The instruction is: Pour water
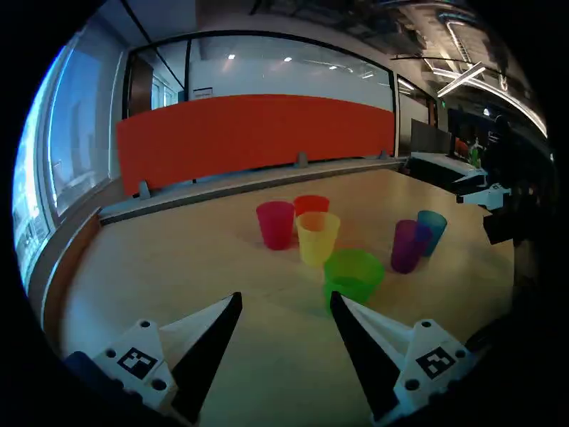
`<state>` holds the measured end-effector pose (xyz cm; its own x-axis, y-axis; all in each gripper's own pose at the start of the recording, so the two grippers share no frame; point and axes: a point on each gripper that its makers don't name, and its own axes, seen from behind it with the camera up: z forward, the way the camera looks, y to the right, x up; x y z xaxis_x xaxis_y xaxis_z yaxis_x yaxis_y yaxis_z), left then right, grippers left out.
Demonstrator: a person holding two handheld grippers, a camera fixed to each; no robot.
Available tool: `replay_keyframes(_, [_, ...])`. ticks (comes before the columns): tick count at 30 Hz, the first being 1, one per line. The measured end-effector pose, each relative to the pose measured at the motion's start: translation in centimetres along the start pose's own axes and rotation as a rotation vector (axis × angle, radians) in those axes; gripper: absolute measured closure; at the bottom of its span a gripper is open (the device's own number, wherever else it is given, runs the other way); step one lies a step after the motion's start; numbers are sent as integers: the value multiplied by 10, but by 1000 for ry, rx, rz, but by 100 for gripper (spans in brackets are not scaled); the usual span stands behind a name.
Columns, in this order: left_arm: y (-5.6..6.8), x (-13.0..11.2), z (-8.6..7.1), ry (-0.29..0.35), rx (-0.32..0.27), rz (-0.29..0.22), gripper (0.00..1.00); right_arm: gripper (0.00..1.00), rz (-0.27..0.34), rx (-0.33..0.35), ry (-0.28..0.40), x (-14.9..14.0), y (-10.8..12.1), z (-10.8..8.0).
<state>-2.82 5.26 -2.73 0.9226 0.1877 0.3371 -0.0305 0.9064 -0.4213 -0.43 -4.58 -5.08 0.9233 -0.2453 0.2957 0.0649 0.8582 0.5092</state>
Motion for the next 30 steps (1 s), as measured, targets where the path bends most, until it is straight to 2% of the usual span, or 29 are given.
replay_keyframes(11, [-12,25,-13,114,98,-19,8,0,30,-175,118,25,21,-9])
replay_keyframes(21, [-21,42,-24,203,158,-80,8,0,51,-295,215,41,35,-13])
replay_keyframes(30, [-29,55,-31,268,226,-90,8,0,99,-410,318,63,46,-22])
